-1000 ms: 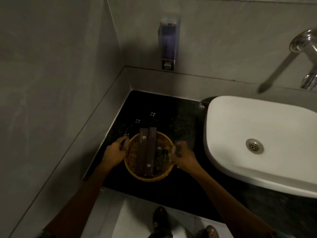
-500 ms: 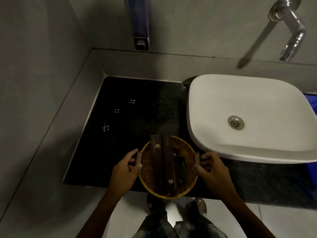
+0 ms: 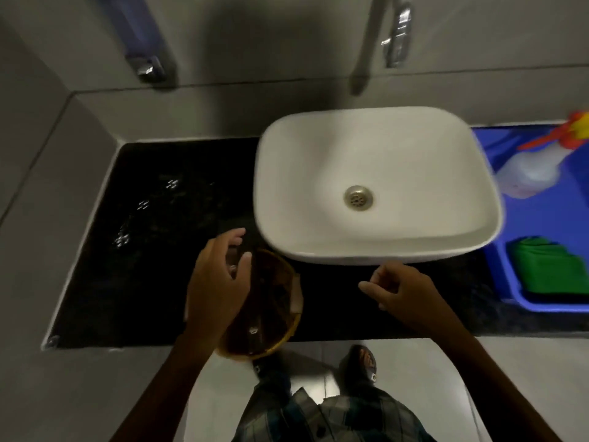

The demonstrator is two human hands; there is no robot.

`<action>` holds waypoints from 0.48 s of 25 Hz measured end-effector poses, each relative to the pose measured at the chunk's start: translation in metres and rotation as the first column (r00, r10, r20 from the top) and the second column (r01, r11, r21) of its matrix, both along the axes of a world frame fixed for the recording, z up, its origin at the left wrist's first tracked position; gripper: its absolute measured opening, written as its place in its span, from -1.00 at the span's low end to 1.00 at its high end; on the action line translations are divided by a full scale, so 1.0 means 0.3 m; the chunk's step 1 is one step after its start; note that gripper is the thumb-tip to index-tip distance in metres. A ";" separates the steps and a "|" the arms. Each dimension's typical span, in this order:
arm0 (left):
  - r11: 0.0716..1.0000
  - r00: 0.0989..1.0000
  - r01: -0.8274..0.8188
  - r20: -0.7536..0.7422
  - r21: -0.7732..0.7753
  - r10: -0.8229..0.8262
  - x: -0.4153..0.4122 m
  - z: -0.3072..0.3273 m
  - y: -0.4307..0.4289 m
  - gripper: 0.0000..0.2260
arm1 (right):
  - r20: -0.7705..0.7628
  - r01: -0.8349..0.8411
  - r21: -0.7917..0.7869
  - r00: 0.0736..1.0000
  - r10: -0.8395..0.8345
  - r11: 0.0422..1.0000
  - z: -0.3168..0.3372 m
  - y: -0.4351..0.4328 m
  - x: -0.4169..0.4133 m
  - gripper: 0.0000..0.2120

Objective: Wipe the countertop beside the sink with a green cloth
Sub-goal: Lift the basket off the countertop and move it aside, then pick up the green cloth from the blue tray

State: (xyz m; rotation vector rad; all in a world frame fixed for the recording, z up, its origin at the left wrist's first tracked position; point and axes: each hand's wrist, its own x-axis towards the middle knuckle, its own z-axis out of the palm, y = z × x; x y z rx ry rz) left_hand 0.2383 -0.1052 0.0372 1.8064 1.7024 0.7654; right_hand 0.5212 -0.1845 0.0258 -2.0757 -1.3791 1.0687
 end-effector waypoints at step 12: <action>0.426 0.412 0.900 -0.141 -0.090 -0.900 1.347 -0.073 -0.238 -0.66 | 0.391 0.450 -0.282 0.860 -0.327 0.847 -0.155 -0.133 1.154 -0.32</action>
